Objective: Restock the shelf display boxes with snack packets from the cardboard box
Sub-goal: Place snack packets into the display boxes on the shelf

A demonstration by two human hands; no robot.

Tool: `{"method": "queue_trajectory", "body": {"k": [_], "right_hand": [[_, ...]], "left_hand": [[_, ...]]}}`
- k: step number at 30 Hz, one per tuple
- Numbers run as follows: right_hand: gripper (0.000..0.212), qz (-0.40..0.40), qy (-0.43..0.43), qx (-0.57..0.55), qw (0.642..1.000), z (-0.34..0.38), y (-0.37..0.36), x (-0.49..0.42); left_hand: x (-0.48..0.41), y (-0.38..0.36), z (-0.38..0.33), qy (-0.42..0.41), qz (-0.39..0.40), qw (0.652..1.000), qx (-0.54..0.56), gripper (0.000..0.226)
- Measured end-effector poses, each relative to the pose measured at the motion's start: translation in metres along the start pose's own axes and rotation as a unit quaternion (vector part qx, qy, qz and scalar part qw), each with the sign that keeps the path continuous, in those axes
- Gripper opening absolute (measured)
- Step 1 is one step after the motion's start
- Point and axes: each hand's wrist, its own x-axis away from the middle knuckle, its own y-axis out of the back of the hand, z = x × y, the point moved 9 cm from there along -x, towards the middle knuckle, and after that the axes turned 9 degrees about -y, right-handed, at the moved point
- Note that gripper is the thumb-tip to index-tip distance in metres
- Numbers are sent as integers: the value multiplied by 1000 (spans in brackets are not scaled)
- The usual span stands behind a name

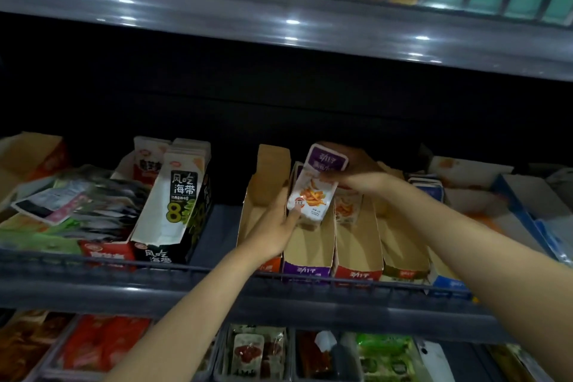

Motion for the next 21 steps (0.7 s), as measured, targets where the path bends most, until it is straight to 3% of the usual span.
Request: {"method": "queue_trajectory", "body": {"k": [4,14,21], "right_hand": [[63,6,13,107,994,-7,-22,-18],[67,6,62,253,966,-21,-41,-33],[71,-10,68,286,956,-23,-42,-34]], "left_hand": [[0,2,6,-5,-21,1000,0,48],[-3,-2,16,-1,-7,999,-51,53],[-2,-3,14,15,-21,998,-64,54]]}}
